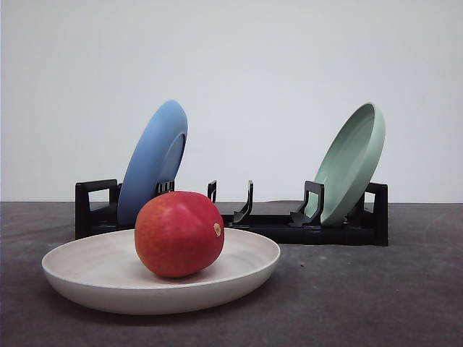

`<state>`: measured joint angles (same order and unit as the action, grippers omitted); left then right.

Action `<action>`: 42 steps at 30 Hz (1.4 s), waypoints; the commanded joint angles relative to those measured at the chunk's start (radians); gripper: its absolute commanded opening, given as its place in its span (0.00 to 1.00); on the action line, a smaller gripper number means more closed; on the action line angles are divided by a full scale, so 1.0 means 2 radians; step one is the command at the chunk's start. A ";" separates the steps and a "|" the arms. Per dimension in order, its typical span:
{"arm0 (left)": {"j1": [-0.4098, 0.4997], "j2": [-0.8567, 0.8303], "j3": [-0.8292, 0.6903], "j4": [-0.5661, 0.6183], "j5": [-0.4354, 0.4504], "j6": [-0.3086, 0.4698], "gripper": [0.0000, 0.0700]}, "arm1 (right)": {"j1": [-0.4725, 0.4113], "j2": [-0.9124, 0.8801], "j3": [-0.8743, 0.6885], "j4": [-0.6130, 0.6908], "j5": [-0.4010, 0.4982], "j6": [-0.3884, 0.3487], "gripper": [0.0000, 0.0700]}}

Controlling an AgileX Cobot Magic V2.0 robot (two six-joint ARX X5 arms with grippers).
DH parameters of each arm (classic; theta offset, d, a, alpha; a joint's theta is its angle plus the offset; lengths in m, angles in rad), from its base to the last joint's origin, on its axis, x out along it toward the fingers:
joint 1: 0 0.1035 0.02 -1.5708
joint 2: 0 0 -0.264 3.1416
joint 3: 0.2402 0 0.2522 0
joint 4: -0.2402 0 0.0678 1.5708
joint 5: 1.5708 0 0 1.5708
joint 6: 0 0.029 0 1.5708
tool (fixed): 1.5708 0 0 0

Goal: Place pomegranate in white plate

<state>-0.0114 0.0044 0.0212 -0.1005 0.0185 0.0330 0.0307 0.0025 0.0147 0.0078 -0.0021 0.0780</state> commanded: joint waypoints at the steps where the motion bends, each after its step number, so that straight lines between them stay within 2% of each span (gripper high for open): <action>1: 0.000 0.000 -0.005 0.006 -0.001 0.002 0.02 | -0.001 0.001 -0.002 0.006 0.001 -0.004 0.02; 42: 0.000 0.000 -0.005 0.006 -0.001 0.002 0.02 | -0.001 0.001 -0.002 0.006 0.001 -0.004 0.02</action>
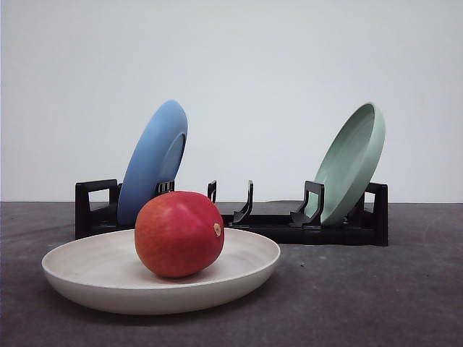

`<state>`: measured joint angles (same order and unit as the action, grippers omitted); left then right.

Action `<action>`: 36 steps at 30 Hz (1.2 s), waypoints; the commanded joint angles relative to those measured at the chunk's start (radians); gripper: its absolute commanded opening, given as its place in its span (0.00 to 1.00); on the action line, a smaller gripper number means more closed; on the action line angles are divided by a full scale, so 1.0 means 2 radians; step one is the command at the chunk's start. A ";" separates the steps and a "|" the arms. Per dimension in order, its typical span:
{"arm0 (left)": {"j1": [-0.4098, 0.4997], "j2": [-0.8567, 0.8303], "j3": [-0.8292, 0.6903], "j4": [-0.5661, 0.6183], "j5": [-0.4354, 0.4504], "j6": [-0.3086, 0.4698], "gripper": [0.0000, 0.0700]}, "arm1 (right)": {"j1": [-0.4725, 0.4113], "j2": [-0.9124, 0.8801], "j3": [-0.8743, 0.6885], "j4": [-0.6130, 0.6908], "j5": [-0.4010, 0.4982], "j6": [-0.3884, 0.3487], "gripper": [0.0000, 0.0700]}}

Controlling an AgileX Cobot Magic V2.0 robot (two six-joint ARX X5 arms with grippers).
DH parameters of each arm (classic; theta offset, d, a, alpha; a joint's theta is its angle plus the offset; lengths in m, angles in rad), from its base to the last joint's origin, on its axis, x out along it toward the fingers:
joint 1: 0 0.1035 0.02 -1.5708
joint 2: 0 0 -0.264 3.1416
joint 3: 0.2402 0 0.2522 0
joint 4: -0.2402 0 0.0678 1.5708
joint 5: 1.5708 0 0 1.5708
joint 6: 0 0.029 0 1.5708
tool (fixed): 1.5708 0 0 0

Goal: Place pomegranate in white plate

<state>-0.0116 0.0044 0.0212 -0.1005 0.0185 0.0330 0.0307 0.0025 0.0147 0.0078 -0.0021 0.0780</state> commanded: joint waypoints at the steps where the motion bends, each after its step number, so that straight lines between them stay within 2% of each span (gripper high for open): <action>1: 0.000 0.000 -0.005 0.006 -0.001 0.002 0.02 | -0.001 0.001 -0.002 0.006 0.001 -0.004 0.02; 36: 0.000 0.000 -0.005 0.006 -0.001 0.002 0.02 | -0.001 0.001 -0.002 0.006 0.001 -0.004 0.02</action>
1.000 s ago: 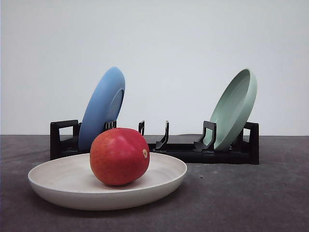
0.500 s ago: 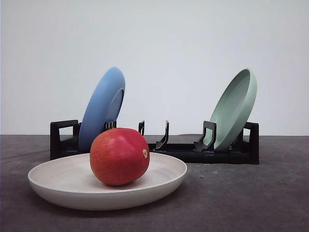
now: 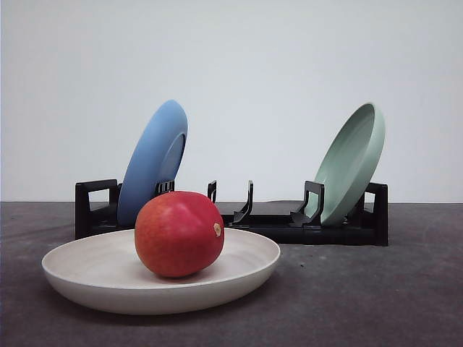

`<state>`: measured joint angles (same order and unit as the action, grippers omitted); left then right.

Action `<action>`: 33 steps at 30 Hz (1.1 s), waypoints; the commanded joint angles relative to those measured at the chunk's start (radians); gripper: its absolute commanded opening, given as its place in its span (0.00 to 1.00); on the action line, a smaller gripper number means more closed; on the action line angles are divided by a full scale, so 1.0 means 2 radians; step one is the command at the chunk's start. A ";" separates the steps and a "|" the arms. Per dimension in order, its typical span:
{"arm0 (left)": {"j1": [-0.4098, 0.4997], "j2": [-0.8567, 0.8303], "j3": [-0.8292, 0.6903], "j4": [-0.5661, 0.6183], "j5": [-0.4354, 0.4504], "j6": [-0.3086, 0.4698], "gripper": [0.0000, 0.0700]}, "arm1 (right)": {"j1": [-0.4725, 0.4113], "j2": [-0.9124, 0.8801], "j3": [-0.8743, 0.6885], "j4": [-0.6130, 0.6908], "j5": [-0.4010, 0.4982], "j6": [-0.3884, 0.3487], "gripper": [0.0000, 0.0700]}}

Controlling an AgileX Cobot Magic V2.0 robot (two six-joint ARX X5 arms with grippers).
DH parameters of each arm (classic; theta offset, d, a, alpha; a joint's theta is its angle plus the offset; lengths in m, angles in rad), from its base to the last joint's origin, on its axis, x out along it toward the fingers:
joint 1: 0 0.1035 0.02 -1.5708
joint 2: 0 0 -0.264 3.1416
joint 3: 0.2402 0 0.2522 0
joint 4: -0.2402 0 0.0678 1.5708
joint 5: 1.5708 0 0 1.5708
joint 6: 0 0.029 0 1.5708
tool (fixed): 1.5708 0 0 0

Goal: Place pomegranate in white plate

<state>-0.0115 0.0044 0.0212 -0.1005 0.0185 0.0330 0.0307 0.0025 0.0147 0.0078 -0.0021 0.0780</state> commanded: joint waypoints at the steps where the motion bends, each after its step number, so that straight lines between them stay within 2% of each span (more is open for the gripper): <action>1: 0.000 0.000 -0.005 0.006 -0.001 0.002 0.02 | -0.001 0.001 -0.002 0.006 0.001 -0.004 0.02; 33: 0.000 0.000 -0.005 0.006 -0.001 0.002 0.02 | -0.001 0.001 -0.002 0.006 0.001 -0.004 0.02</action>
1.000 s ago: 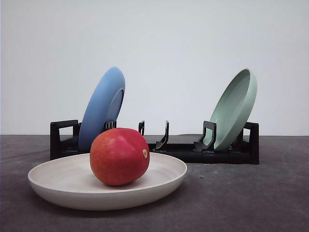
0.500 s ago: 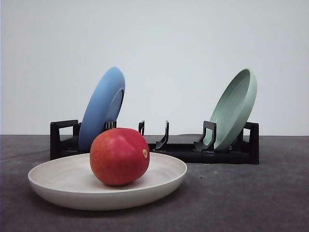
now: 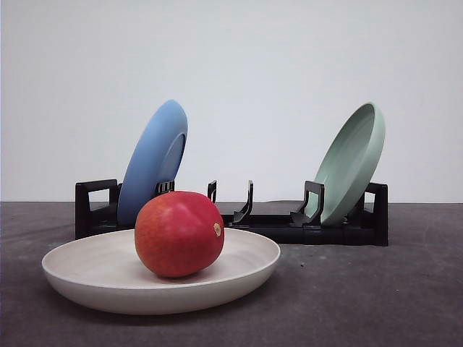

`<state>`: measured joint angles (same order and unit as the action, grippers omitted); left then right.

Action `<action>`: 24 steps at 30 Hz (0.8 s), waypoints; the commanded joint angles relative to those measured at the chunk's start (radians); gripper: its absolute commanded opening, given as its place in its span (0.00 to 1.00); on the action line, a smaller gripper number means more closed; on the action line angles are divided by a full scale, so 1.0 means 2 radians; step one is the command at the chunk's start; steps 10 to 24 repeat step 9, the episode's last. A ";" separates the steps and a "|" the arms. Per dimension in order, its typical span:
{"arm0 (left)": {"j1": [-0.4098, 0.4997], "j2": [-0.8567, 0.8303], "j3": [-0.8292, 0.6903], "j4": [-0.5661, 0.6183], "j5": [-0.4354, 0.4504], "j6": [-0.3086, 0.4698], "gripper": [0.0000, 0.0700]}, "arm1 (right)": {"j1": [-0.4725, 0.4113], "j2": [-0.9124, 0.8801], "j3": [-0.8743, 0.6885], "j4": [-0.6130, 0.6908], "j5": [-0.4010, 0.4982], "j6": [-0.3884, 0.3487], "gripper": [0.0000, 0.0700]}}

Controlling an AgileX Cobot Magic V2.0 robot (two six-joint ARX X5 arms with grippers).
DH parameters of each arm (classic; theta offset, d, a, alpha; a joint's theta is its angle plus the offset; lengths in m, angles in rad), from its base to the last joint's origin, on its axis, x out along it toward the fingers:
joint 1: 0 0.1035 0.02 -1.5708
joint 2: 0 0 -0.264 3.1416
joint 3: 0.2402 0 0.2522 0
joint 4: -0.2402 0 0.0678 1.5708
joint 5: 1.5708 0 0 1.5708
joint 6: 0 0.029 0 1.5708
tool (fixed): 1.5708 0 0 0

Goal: Place pomegranate in white plate

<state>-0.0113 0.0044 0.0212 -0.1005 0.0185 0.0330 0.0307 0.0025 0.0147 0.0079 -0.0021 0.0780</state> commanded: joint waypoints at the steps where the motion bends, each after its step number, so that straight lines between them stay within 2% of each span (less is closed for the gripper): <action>1: 0.000 0.000 -0.005 0.006 -0.001 0.002 0.02 | -0.001 0.001 -0.002 0.006 0.001 -0.004 0.02; 24: 0.000 0.000 -0.005 0.006 -0.001 0.002 0.02 | -0.001 0.001 -0.002 0.005 0.001 -0.004 0.02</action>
